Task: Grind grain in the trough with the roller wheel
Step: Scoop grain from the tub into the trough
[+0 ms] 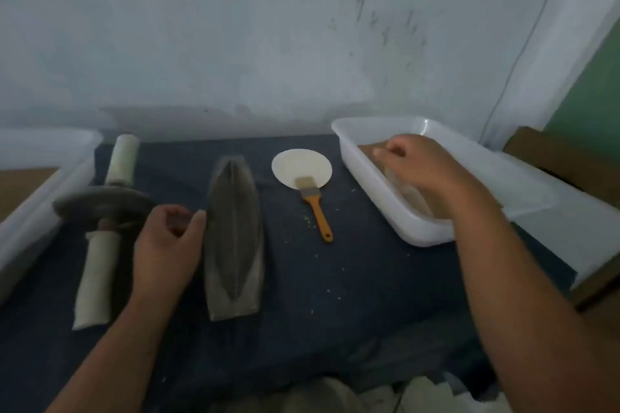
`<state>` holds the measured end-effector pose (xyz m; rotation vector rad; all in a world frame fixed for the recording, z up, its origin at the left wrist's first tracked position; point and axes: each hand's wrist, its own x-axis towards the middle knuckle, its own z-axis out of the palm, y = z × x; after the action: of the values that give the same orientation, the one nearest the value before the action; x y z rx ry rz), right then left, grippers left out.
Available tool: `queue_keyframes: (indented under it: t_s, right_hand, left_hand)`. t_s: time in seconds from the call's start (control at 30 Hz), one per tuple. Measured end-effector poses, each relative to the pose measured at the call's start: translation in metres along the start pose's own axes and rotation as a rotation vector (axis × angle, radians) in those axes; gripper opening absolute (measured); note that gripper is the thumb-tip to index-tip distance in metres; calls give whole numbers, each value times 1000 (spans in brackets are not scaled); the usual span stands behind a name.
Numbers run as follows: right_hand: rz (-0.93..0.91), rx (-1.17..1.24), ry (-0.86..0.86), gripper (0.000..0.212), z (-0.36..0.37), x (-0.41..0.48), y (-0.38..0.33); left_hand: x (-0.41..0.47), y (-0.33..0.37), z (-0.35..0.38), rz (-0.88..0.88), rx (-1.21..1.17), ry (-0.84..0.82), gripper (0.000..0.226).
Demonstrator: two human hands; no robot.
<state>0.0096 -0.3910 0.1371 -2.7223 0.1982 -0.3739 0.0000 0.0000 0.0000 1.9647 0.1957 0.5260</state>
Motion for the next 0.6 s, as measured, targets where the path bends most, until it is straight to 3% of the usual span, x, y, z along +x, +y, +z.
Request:
queue_keyframes:
  t_s: [0.1, 0.17, 0.33, 0.5, 0.6]
  right_hand:
    - [318, -318, -375, 63, -13, 24, 38]
    - [427, -397, -514, 75, -5, 27, 55]
    - [424, -501, -509, 82, 16, 38, 67]
    - [394, -320, -424, 60, -13, 50, 77]
    - [364, -492, -394, 58, -44, 49, 90]
  left_hand:
    - [-4, 7, 1, -5, -27, -32, 20]
    - [-6, 10, 2, -5, -54, -47, 18]
    - [-3, 12, 1, -6, -22, -64, 21]
    - [-2, 11, 1, -22, -28, -69, 19]
    - [-4, 14, 1, -13, -50, -35, 19]
